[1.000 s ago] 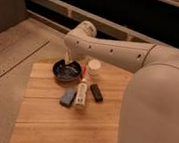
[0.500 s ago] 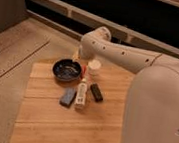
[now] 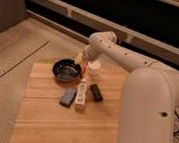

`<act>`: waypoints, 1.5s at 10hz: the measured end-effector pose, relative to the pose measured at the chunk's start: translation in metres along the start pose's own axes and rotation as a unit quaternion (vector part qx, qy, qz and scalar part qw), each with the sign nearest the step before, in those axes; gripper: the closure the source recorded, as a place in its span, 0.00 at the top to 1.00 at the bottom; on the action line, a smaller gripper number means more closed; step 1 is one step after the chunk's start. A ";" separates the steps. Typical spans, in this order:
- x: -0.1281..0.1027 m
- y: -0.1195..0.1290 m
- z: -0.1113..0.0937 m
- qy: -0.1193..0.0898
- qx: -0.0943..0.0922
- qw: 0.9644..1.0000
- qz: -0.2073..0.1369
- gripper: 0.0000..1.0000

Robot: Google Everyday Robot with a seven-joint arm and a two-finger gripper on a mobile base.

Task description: Place the pepper in the ceramic cup

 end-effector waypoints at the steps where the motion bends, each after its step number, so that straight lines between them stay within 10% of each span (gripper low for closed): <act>1: -0.007 0.016 0.012 0.018 -0.014 0.999 -0.036 0.65; 5: -0.012 0.017 0.030 0.056 -0.014 0.995 -0.075 0.65; 12: -0.017 0.015 0.049 0.005 -0.019 0.996 -0.085 0.65; 15: -0.003 0.008 0.069 0.022 -0.023 0.994 -0.105 0.65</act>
